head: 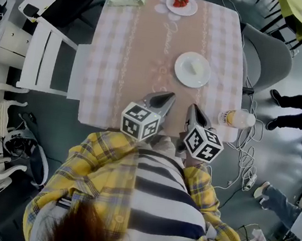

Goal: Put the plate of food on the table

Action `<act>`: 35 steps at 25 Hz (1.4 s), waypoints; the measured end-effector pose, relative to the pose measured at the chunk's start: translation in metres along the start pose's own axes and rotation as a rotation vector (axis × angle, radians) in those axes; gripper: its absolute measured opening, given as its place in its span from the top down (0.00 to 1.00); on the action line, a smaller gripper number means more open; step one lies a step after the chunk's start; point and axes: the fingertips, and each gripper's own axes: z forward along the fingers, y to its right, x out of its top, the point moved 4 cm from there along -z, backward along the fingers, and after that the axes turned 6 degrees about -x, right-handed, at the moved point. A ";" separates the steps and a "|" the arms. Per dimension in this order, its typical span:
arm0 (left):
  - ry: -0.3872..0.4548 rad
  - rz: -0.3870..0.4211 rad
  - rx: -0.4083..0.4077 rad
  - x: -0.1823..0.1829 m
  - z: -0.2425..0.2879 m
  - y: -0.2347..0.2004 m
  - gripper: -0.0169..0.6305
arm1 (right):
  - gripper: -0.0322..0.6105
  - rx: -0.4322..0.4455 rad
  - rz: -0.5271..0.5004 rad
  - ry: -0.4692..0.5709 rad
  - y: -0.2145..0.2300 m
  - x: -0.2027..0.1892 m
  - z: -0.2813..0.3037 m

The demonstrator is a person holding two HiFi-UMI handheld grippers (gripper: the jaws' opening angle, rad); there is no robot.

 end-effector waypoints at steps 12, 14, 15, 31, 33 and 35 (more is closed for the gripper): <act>0.024 -0.074 0.060 -0.023 -0.004 0.023 0.98 | 0.95 0.046 -0.039 -0.027 0.011 -0.019 -0.027; 0.030 -0.078 0.068 -0.026 -0.006 0.030 0.98 | 0.95 0.051 -0.044 -0.032 0.015 -0.023 -0.034; 0.036 -0.075 0.074 -0.027 -0.008 0.033 0.98 | 0.95 0.055 -0.047 -0.033 0.016 -0.024 -0.037; 0.089 -0.102 0.125 -0.048 -0.024 0.065 0.98 | 0.95 0.097 -0.076 -0.004 0.026 -0.034 -0.077; 0.089 -0.107 0.130 -0.049 -0.025 0.067 0.98 | 0.95 0.101 -0.075 0.004 0.026 -0.034 -0.081; 0.092 -0.107 0.135 -0.049 -0.027 0.069 0.98 | 0.95 0.104 -0.082 0.012 0.026 -0.034 -0.084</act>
